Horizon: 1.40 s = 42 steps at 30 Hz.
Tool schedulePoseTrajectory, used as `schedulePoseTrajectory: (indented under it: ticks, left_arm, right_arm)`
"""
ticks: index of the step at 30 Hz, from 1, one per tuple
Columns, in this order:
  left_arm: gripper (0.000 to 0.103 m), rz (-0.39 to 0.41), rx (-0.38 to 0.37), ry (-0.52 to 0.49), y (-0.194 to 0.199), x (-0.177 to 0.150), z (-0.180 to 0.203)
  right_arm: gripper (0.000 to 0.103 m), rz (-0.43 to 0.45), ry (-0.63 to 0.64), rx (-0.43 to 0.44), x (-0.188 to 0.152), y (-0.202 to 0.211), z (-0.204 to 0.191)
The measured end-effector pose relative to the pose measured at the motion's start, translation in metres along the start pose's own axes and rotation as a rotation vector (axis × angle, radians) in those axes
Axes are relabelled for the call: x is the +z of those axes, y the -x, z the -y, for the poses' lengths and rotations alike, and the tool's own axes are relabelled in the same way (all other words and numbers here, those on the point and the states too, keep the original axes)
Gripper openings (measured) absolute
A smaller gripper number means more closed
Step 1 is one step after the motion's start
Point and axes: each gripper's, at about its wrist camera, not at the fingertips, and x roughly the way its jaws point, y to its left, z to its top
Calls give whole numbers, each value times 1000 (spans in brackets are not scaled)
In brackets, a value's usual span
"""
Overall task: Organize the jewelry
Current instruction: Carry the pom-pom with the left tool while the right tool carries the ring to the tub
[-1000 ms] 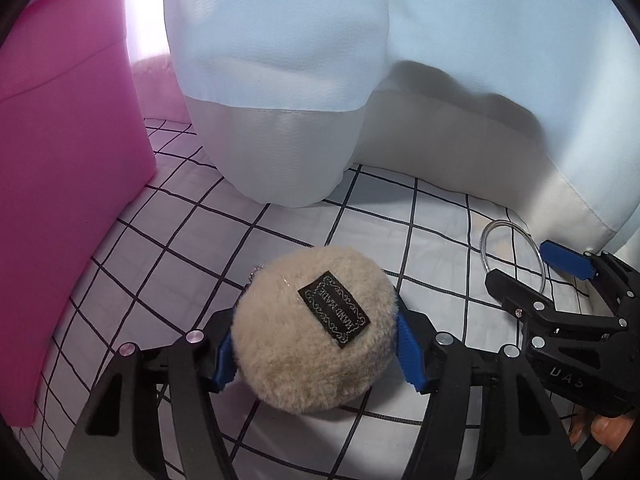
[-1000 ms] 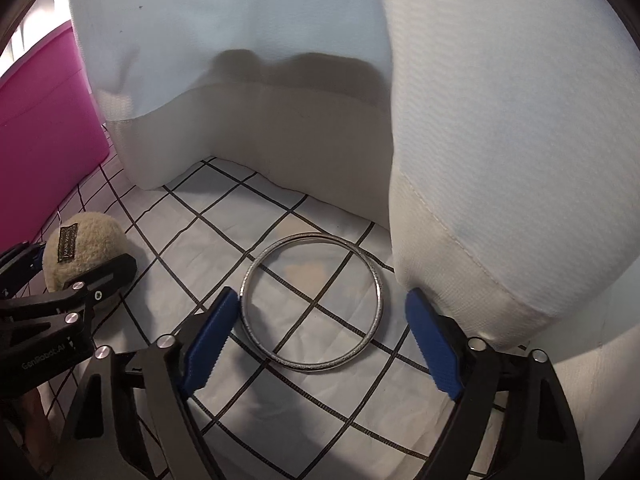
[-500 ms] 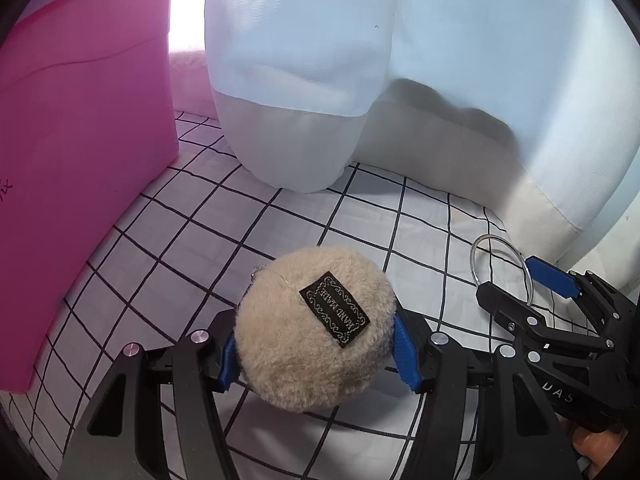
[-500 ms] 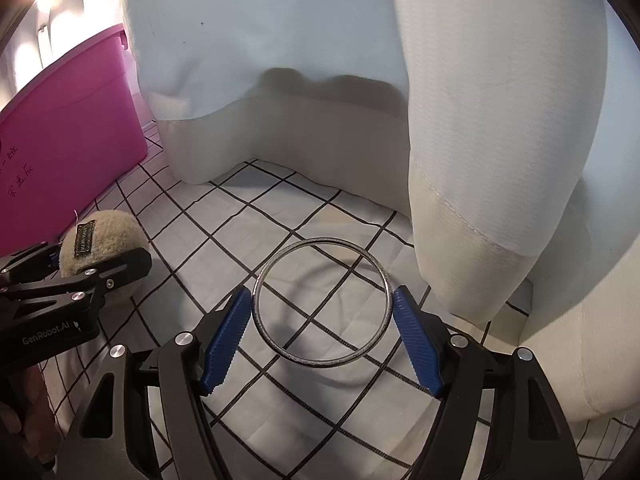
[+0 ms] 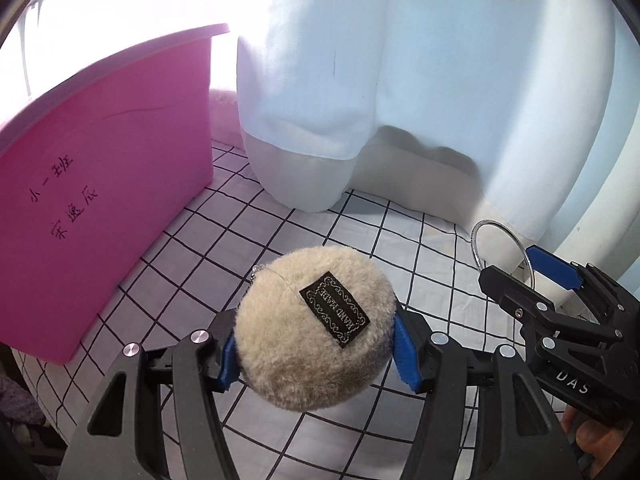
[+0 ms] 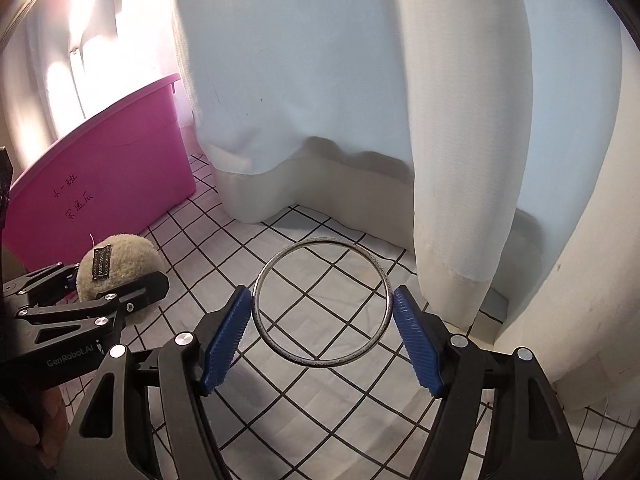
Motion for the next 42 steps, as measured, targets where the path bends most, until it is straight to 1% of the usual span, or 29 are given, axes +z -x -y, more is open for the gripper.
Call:
schedulePoseTrajectory:
  ticks: [8,11,14,18,23,26,29,33,37,42]
  left_arm:
    - [58,91,37,36,73,18,3]
    - [58,101,51,73,99,22,-1]
    - [58,136,71,95,126,26,-9]
    - [58,172,99,111,155,37,-26]
    - [58,210,111,145,177,56,-67]
    - [58,230,122,139,183,72,-98]
    - [59,244,136,132,184,91,-133]
    - [59,250,165,138,182,108,-182]
    - [59,211,179,155,168,116,-225]
    - [59,121,179,184,141,114,-268]
  right_arm:
    - [70,70,80,52,34,59,-23]
    - [70,107,110,89,50,79,-35]
    - [70,150,150,113,67,99,-52]
    - [70,186,167,146,90,113,-74]
    - [70,211,182,167,117,112,-110]
    - [70,216,179,173,134,108,-137]
    - [70,215,176,197,151,93,-166]
    - [70,208,189,209,174,72,-206]
    - [70,178,198,216,191,50,-237]
    - [70,116,196,230,204,23,-265]
